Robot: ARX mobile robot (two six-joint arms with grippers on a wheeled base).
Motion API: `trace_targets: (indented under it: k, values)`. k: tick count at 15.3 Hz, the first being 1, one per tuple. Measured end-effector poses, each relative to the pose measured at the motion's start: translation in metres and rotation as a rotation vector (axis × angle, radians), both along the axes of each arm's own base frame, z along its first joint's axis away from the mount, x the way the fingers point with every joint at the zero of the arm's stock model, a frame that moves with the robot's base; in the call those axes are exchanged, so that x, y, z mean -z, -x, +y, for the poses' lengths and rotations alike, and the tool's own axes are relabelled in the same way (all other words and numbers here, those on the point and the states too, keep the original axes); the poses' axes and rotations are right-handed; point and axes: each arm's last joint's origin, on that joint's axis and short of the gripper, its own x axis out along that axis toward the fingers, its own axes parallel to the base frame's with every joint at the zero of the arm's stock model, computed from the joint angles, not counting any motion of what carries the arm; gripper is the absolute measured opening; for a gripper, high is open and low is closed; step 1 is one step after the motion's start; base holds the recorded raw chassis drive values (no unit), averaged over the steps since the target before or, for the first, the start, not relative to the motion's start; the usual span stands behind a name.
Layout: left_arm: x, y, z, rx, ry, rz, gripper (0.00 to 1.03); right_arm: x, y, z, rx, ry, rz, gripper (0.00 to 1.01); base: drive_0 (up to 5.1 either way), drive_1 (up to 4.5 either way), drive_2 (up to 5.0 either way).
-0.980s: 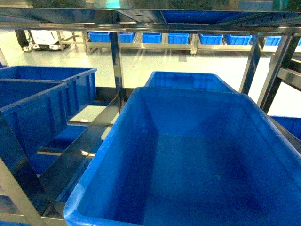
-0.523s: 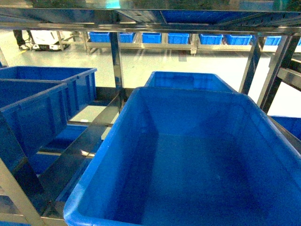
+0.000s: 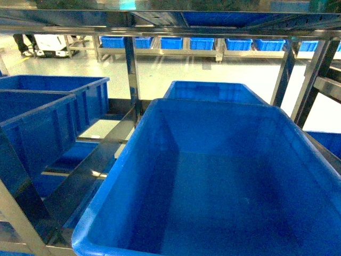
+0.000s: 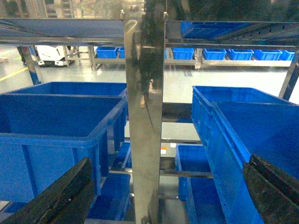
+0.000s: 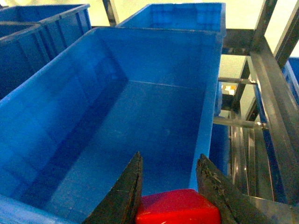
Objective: Pick red block from blue box to shelf
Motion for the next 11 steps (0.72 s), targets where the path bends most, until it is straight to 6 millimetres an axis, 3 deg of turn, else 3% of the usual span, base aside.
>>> trace_targets:
  k: [5, 11]
  values:
    - [0.0, 0.0, 0.0, 0.001, 0.0, 0.0, 0.98, -0.001, -0.009, 0.019, -0.114, -0.036, -0.025, 0.28, 0.0, 0.0, 0.0]
    - [0.0, 0.0, 0.0, 0.0, 0.0, 0.0, 0.98, 0.022, -0.033, 0.04, -0.262, -0.005, 0.003, 0.28, 0.0, 0.0, 0.0]
